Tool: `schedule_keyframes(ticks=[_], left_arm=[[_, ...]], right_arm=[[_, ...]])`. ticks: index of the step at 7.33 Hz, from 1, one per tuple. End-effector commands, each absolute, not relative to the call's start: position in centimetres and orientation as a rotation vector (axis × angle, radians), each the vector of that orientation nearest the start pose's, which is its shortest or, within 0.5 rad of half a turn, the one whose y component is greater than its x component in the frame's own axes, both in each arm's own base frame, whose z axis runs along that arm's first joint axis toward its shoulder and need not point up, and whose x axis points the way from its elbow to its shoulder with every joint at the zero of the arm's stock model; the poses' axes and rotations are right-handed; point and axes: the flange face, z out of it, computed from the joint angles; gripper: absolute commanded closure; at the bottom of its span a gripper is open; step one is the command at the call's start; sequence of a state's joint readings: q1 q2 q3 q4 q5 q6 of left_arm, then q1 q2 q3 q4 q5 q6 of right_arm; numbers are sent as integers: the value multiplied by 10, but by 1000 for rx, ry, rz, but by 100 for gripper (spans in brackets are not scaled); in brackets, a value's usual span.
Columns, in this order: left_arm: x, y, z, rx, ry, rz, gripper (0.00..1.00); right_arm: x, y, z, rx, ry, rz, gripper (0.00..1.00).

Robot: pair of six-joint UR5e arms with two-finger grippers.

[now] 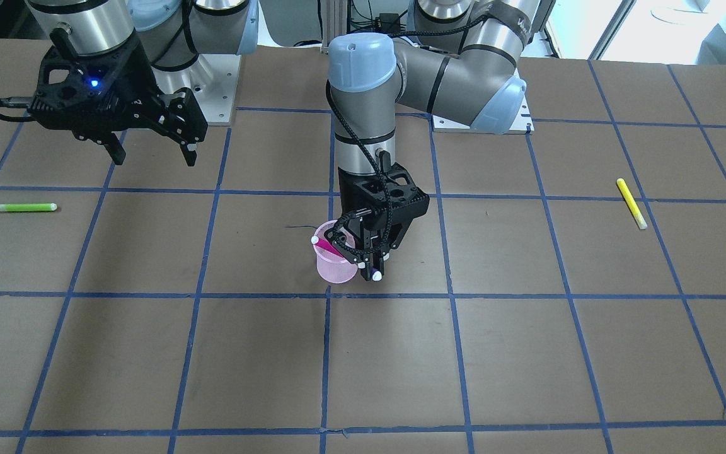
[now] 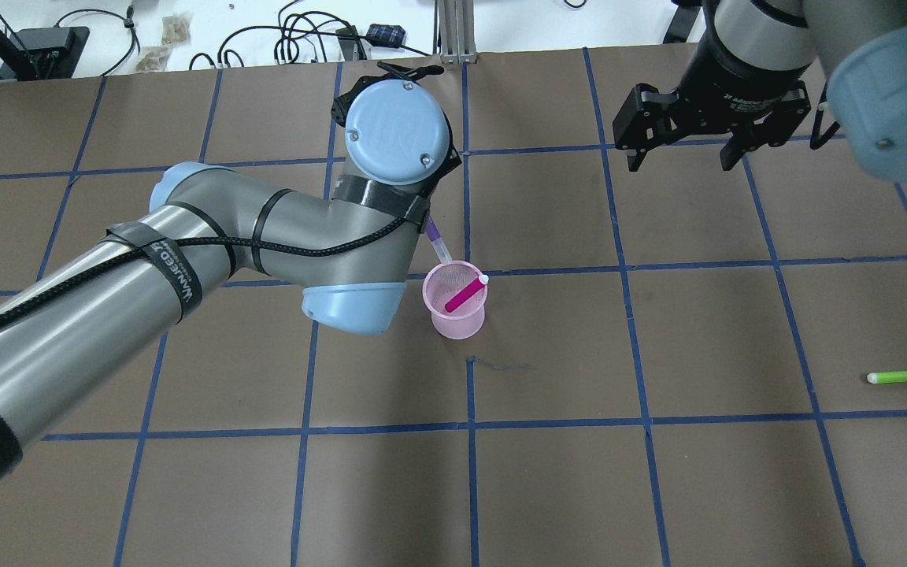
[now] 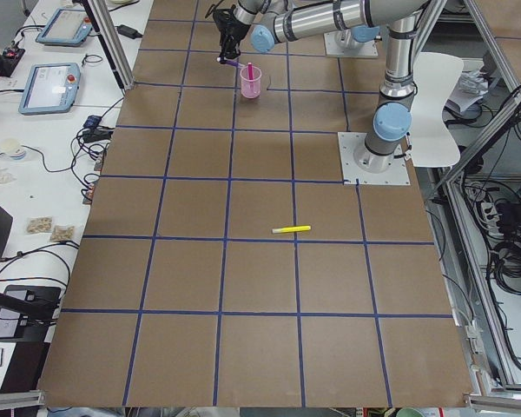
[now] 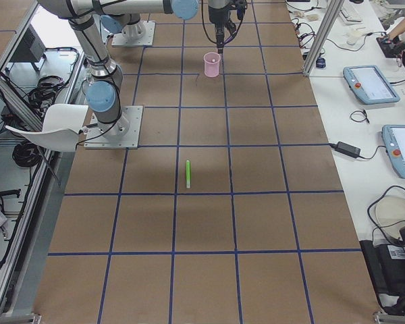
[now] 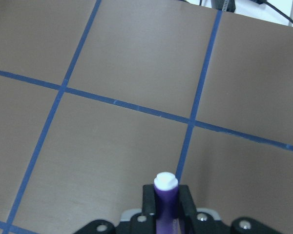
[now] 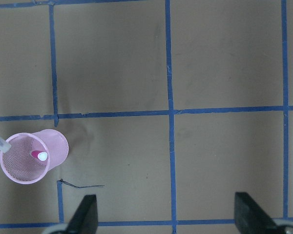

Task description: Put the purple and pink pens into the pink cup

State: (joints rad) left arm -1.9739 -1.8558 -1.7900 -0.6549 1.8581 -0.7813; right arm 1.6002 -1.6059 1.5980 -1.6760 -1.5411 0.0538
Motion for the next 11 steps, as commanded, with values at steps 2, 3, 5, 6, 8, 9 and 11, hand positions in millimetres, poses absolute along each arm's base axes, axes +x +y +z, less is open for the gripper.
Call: schedule_keyframes(ticks=[2,3,5,6,8,9,11], left_arm=[[-341,-489,328,-617,2919,-798,100],[-343,-487,326,-610,2919,-793,100],[-343,-480,310,-671,2910,-757,100],[-344,-479,306,-665,2901,-754,100],[-350,-476,294,-642,2901,-727,100],[-355,-472,292,-626,2904,-725,100],[-358,-471,290,-614,2904,-724,100]], right_arm=[[151,-483,503,-17,3100,-175,0],[151,-483,501,-15,3101,-168,0],[151,-483,500,-17,3101,-163,0],[151,-483,500,-17,3101,-163,0],[151,-483,500,-17,3101,-163,0],[151,-483,500,-19,3103,-163,0],[151,-483,499,-19,3103,-161,0]])
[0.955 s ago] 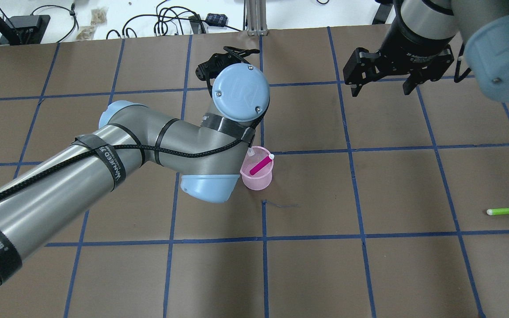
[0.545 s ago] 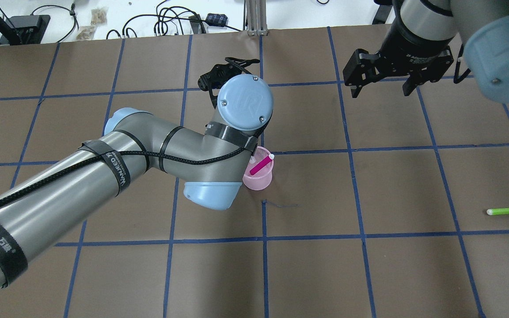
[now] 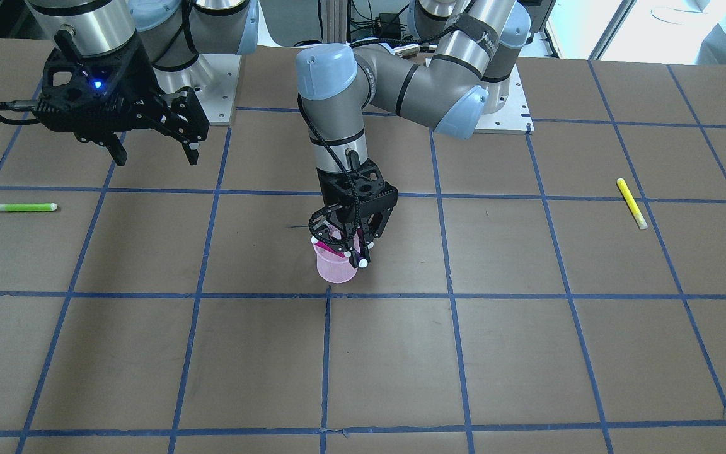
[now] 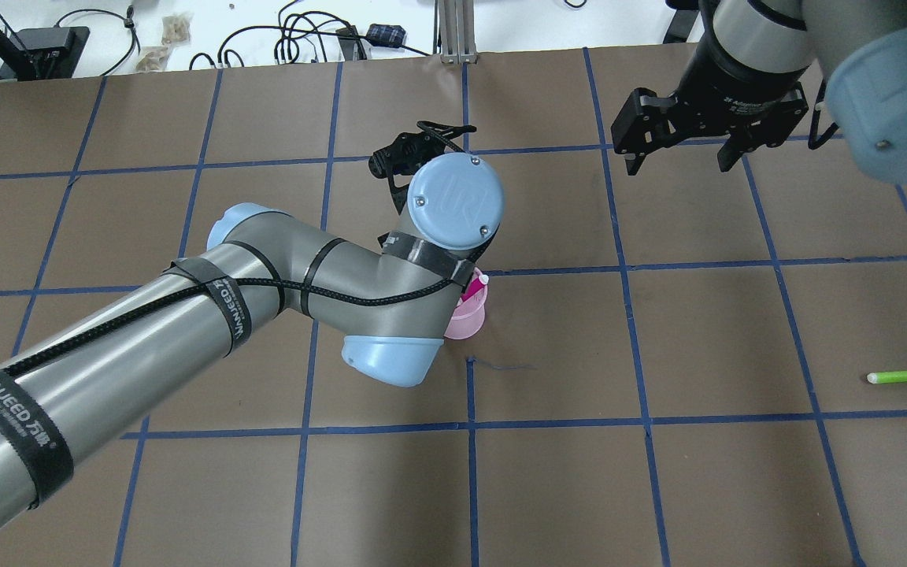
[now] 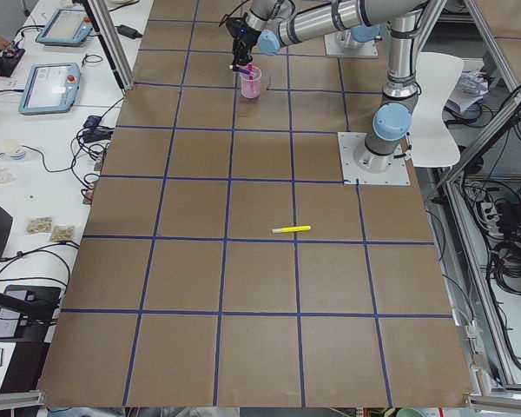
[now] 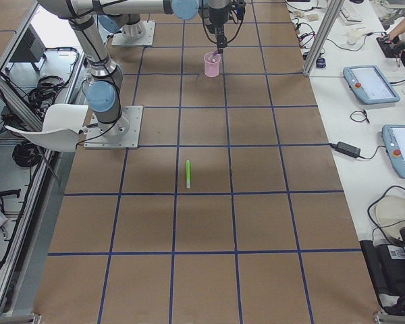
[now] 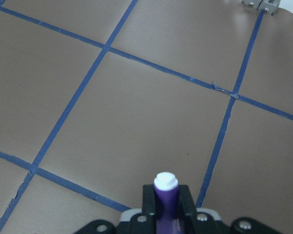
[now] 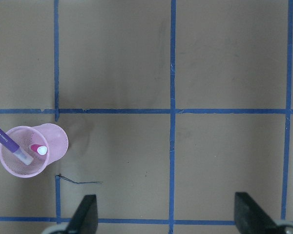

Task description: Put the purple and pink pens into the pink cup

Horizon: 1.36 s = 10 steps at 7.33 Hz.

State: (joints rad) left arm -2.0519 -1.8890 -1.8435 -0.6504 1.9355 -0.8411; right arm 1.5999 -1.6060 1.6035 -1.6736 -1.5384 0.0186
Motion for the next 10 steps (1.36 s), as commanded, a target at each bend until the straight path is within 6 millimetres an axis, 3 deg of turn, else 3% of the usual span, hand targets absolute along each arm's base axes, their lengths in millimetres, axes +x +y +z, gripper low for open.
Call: schedule_keyframes(ticks=[1,2,5,7,9,10], left_arm=[[-355,-472,291,-615,2869,-745,66],[-356,-471,291,-618,2866,-748,1],[-358,-471,295,-612,2886,-751,0],[-350,-483,328,-542,2923,-781,0],[-319,-515,354,-523,3009,-585,0],[-289,-540,368,-398,3103,-465,0]], right_arm=[[151,-483,499,-19,3103,-161,0],[151,-483,499,-19,3103,-161,0],[150,-482,498,-17,3104,-156,0],[151,-482,499,-19,3104,-158,0],[150,-482,497,-14,3105,-151,0],[150,-482,496,-17,3105,-149,0]])
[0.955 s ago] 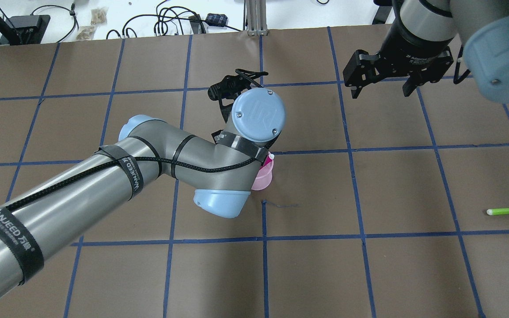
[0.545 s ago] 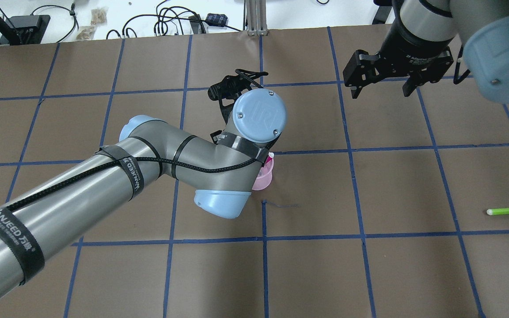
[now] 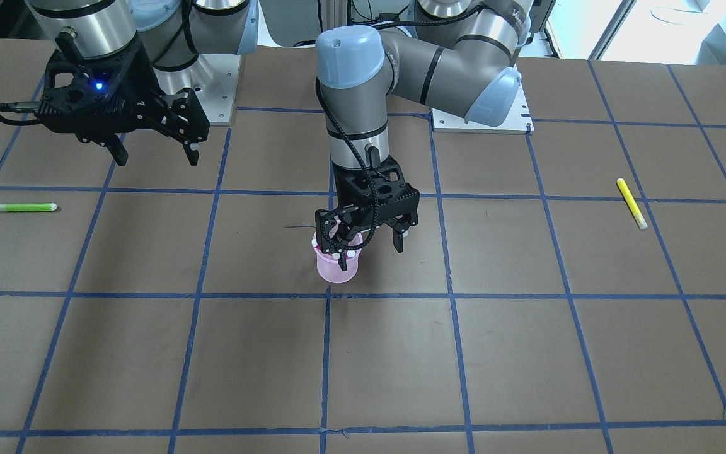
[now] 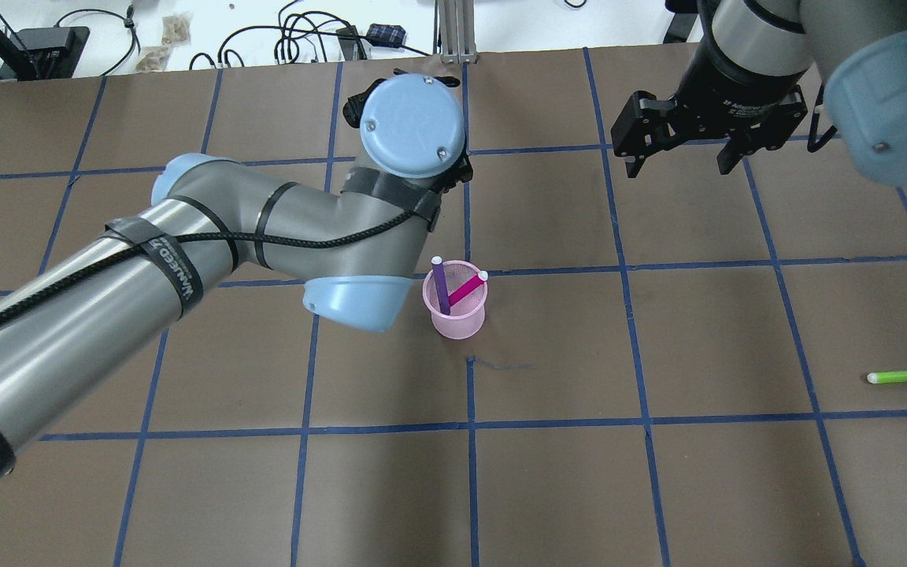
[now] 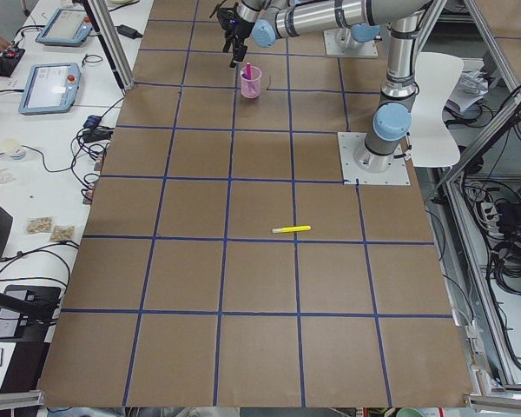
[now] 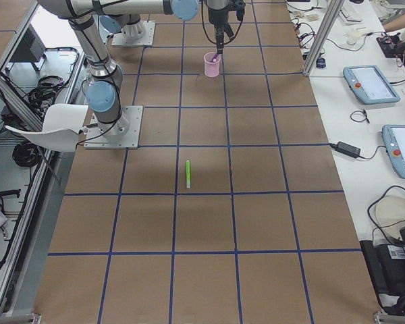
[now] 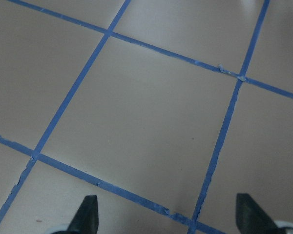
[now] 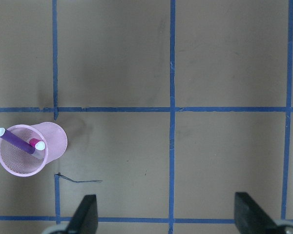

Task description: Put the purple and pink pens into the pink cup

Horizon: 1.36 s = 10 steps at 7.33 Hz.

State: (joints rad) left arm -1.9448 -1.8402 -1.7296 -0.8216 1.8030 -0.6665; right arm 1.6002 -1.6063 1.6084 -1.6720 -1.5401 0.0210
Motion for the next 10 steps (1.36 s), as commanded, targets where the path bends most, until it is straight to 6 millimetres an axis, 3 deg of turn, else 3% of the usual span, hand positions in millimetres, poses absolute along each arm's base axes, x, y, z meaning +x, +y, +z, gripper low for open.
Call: schedule_keyframes(ticks=[1,2,3,5,6,8,10], left_arm=[[-242,-553,376,-219,3113,-322,0],[-205,-551,388,-147,3099,-219,0],[-186,-547,393,-111,3108,-180,0],[-141,-524,416,240,3079,6,0],[-131,-506,431,238,3082,38,0],[-130,-479,456,210,3088,38,0],[-128,-467,464,225,3093,-7,0]], right_arm=[[151,-481,497,-15,3101,-153,0],[151,-481,497,-12,3101,-153,0],[152,-482,496,-14,3102,-151,0],[151,-481,498,-17,3104,-156,0],[151,-481,498,-19,3104,-156,0],[151,-481,497,-19,3103,-154,0],[151,-481,497,-19,3105,-151,0]])
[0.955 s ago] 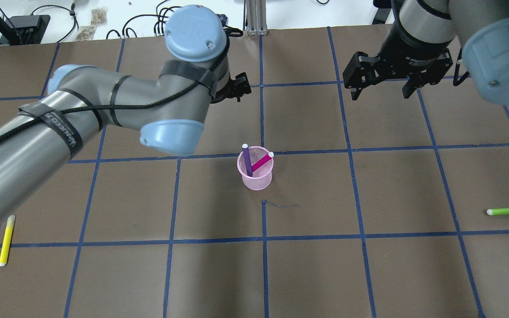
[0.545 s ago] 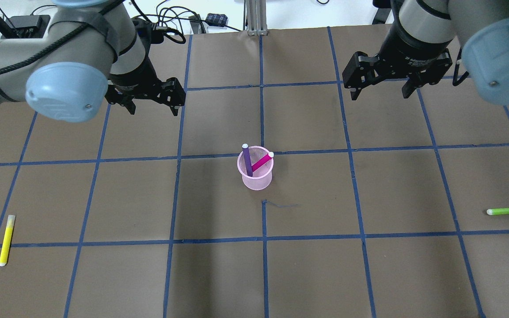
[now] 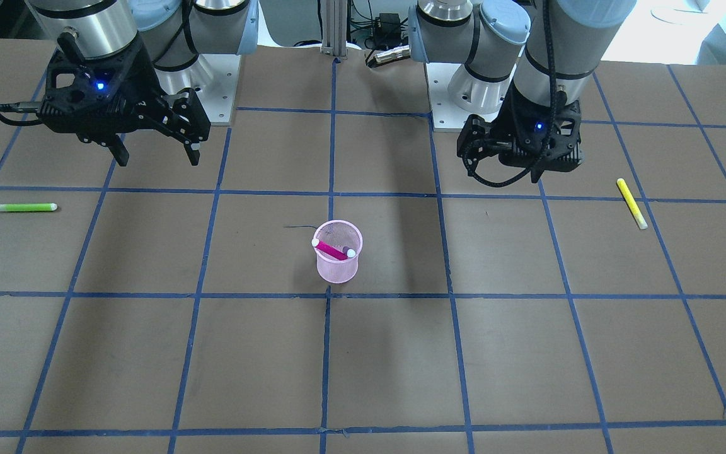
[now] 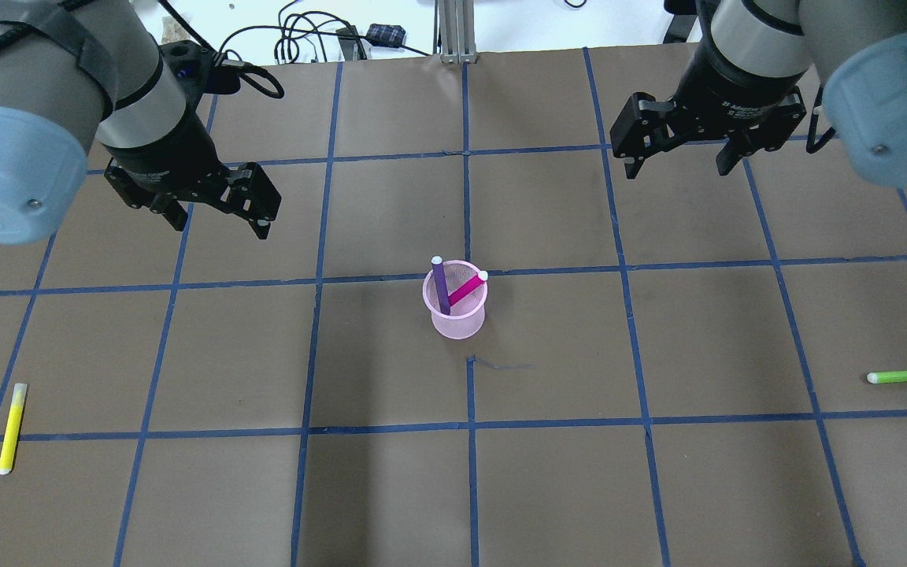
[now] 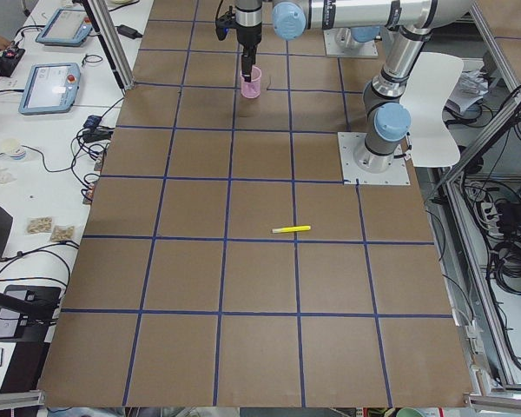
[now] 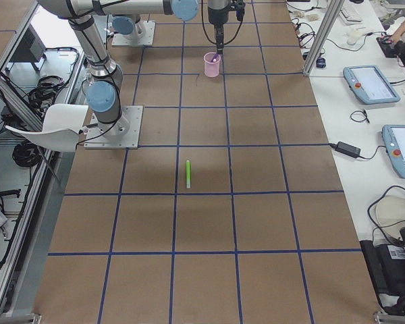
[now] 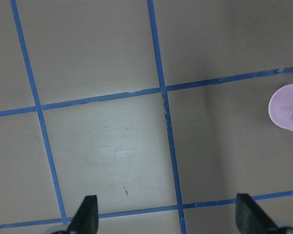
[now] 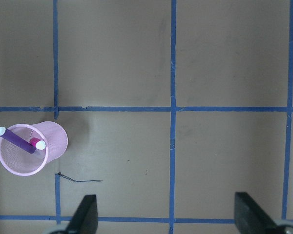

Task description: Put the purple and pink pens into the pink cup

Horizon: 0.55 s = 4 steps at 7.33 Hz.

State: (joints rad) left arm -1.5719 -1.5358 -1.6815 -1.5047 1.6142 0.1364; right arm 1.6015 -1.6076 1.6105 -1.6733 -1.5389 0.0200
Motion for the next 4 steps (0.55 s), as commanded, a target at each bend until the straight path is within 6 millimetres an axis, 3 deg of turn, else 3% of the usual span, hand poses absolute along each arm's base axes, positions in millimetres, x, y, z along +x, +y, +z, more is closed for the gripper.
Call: schedule_keyframes(ticks=[1,4], left_arm=[[-127,-465,468,220,3092,-28,0],[-125,-466,468,209,3096,-31,0]], right_arm=[[151,-481,497,-19,3103,-153,0],[152,-481,495,-22,3102,-146,0]])
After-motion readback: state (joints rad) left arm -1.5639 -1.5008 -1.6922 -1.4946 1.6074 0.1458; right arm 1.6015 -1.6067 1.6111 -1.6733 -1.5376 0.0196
